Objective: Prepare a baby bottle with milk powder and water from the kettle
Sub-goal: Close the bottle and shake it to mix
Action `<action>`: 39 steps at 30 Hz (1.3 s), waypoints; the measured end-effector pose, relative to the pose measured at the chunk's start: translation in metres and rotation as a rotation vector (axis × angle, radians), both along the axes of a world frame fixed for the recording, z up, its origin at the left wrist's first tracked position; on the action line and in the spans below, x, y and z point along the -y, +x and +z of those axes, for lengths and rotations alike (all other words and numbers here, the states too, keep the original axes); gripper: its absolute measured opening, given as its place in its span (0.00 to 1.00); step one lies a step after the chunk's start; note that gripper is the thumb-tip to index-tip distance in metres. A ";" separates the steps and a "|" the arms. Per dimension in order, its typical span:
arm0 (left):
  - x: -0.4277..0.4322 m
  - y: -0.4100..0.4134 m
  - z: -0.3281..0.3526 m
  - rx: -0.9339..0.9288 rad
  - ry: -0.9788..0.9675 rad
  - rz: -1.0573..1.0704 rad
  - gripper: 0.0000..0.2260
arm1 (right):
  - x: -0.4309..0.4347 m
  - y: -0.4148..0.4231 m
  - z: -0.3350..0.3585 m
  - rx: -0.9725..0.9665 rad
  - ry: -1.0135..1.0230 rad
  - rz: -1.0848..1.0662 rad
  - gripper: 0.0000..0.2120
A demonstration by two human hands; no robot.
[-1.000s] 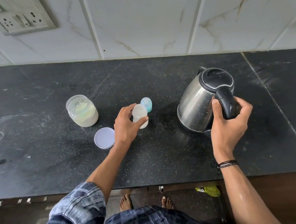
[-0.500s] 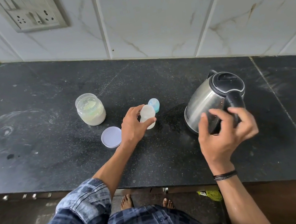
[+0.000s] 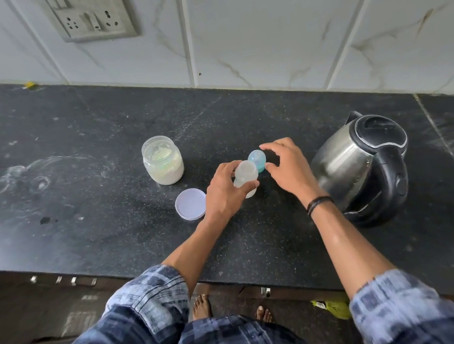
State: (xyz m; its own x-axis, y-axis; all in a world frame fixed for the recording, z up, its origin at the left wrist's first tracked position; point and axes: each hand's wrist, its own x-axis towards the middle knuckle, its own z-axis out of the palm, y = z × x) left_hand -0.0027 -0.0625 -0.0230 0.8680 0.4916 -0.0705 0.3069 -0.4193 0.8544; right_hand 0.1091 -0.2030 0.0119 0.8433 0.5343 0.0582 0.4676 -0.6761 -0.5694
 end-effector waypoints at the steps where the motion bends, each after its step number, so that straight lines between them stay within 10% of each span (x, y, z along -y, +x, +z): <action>1: -0.001 0.000 0.000 -0.004 0.002 -0.002 0.27 | -0.005 0.007 -0.003 -0.022 -0.047 0.025 0.25; 39: -0.007 0.004 -0.014 0.003 0.011 -0.031 0.30 | -0.013 -0.018 0.038 -0.177 0.164 0.109 0.22</action>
